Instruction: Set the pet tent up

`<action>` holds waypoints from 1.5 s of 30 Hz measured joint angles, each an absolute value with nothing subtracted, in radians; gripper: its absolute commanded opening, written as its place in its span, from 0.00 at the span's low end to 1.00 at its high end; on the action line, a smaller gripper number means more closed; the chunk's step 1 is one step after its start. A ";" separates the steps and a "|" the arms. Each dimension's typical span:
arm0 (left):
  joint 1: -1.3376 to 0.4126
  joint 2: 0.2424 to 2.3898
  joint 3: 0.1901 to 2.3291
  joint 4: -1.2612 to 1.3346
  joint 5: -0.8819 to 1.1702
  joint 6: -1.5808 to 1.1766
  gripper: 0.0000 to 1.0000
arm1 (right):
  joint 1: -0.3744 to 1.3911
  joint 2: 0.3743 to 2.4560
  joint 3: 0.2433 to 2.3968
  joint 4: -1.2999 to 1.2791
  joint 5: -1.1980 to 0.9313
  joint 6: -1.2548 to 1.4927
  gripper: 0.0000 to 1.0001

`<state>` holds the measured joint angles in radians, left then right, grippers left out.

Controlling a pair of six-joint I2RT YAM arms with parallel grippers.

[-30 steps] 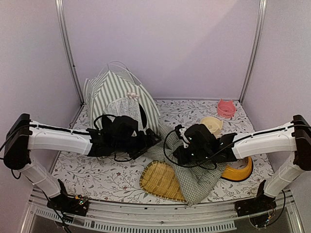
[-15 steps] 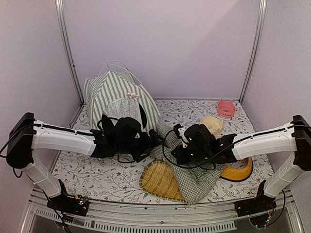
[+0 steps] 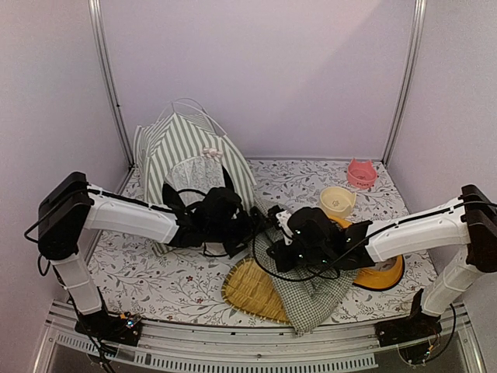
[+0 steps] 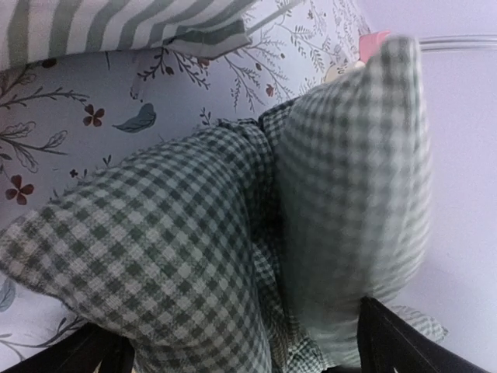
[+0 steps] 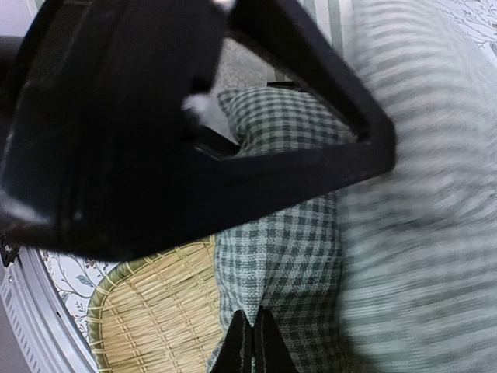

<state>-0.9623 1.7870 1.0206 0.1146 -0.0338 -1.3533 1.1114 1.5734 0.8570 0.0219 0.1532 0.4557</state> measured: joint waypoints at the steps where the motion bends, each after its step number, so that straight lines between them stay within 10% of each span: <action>1: -0.962 1.792 1.023 0.117 -0.035 -1.354 0.96 | 1.113 1.576 0.857 0.024 0.145 0.452 0.00; 8: -0.956 1.858 1.037 0.154 -0.022 -1.344 0.76 | 1.133 1.592 0.857 0.024 0.120 0.423 0.00; 12: -0.954 1.875 1.046 0.154 -0.012 -1.330 0.45 | 1.134 1.592 0.857 0.022 0.121 0.418 0.02; 19: -0.952 1.875 1.048 0.159 -0.010 -1.301 0.01 | 1.106 1.509 0.871 -0.066 0.141 0.430 0.72; 28: -0.950 1.875 1.050 0.166 0.010 -1.252 0.00 | 0.789 1.268 0.883 -0.164 0.119 0.418 1.00; 45: -0.927 1.875 1.061 0.205 0.105 -1.136 0.00 | 0.205 1.380 0.782 -0.131 -0.200 0.255 0.96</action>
